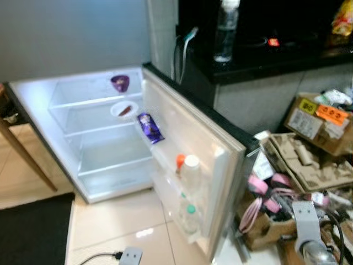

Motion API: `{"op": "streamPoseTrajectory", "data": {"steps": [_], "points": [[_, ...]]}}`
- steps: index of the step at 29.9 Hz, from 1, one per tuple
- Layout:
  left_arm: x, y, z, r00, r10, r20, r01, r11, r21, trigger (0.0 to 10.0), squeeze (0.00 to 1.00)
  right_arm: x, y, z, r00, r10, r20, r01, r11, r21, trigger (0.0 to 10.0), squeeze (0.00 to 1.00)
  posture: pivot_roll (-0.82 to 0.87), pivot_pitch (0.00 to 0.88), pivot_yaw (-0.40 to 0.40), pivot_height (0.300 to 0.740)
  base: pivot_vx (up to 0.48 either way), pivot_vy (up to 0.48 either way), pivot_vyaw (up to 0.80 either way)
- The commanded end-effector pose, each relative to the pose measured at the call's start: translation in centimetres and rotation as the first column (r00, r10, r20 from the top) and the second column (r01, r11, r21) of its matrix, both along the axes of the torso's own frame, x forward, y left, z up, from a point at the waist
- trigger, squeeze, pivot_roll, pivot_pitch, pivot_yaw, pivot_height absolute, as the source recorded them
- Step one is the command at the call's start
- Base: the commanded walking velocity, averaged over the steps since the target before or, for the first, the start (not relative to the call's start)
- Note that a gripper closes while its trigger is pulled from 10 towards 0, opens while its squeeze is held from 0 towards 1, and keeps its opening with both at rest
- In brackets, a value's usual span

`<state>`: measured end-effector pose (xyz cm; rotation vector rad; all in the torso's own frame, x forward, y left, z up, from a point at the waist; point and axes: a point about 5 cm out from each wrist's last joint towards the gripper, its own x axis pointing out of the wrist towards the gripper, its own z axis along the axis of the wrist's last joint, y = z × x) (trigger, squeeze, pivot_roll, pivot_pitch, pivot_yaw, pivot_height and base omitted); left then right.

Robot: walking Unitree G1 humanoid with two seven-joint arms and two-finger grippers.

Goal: Restocking fridge

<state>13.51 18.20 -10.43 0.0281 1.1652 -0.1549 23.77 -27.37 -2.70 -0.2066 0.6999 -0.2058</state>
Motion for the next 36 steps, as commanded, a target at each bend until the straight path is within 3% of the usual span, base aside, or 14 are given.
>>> {"op": "streamPoseTrajectory", "data": {"steps": [1,2,3,4,10,13,15,16,17,19,25,28,36], "points": [[-0.3,0.2,-0.1,1.0,0.003,-0.013,-0.003,1.0,0.005,10.0,0.0,0.7,0.6,0.4,0.999,0.021,0.04,-0.022,0.999,0.032,10.0,0.0,-0.08,0.0,-0.008,0.74,0.0,0.0,0.0],[-0.3,0.2,-0.1,1.0,0.005,-0.014,-0.005,1.0,0.005,10.0,0.0,2.2,1.5,1.3,0.992,0.049,0.116,-0.061,0.993,0.098,10.0,0.0,-0.08,0.0,-0.008,0.74,0.0,0.0,0.0],[-0.3,0.2,-0.1,1.0,0.005,-0.014,-0.005,1.0,0.005,10.0,0.0,2.2,1.5,1.3,0.992,0.049,0.116,-0.061,0.993,0.098,10.0,0.0,-0.08,0.0,-0.008,0.74,0.0,0.0,0.0],[-0.2,0.2,-0.1,1.0,0.005,-0.014,-0.005,1.0,0.005,10.0,0.0,3.2,2.0,2.1,0.983,0.061,0.173,-0.086,0.986,0.144,10.0,0.0,-0.08,0.0,-0.006,0.74,0.0,0.0,0.0],[-0.2,0.2,-0.1,1.0,0.002,-0.016,-0.002,1.0,0.004,10.0,0.0,5.3,3.2,4.1,0.95,0.09,0.3,-0.167,0.956,0.243,10.0,0.0,-0.08,0.0,-0.006,0.74,0.0,0.0,0.0],[-0.2,0.2,-0.1,1.0,0.004,-0.017,-0.004,1.0,-0.003,10.0,0.0,7.1,4.8,5.8,0.902,0.147,0.405,-0.288,0.905,0.313,10.0,0.0,-0.08,0.0,-0.005,0.74,0.0,0.0,0.0],[-0.2,0.2,-0.1,1.0,0.004,-0.017,-0.004,1.0,-0.003,10.0,0.0,7.1,4.8,5.8,0.902,0.147,0.405,-0.288,0.905,0.313,10.0,0.0,-0.08,0.0,-0.005,0.74,0.0,0.0,0.0],[-0.2,0.2,0.0,1.0,0.005,-0.016,-0.005,1.0,-0.003,10.0,0.0,7.6,5.5,6.5,0.878,0.175,0.445,-0.347,0.874,0.34,10.0,0.0,-0.08,0.0,-0.005,0.74,0.0,0.0,0.0],[-0.2,0.2,0.0,1.0,0.005,-0.016,-0.005,1.0,-0.003,10.0,0.0,7.6,5.5,6.5,0.878,0.175,0.445,-0.347,0.874,0.34,10.0,0.0,-0.08,0.0,-0.005,0.74,0.0,0.0,0.0],[-0.2,0.3,0.0,1.0,0.012,-0.013,-0.012,1.0,0.0,10.0,0.0,8.4,6.8,7.6,0.825,0.233,0.514,-0.457,0.812,0.364,10.0,0.0,-0.08,0.0,-0.003,0.74,0.0,0.0,0.0],[-0.1,0.3,0.0,1.0,0.018,-0.01,-0.018,1.0,0.0,10.0,0.0,8.8,7.4,8.5,0.776,0.289,0.561,-0.534,0.774,0.34,10.0,0.0,-0.08,0.0,0.0,0.74,0.0,0.0,0.0],[-0.2,0.3,0.0,1.0,0.02,-0.01,-0.02,1.0,-0.002,10.0,0.0,8.7,7.8,8.8,0.743,0.307,0.595,-0.589,0.721,0.364,10.0,0.0,-0.08,0.0,0.0,0.74,0.0,0.0,0.47],[-0.2,0.3,0.0,1.0,0.024,-0.01,-0.024,1.0,-0.009,10.0,0.0,8.2,8.3,8.4,0.718,0.374,0.587,-0.649,0.664,0.371,10.0,0.0,-0.08,0.0,-0.004,0.74,0.0,0.0,0.8]]}}
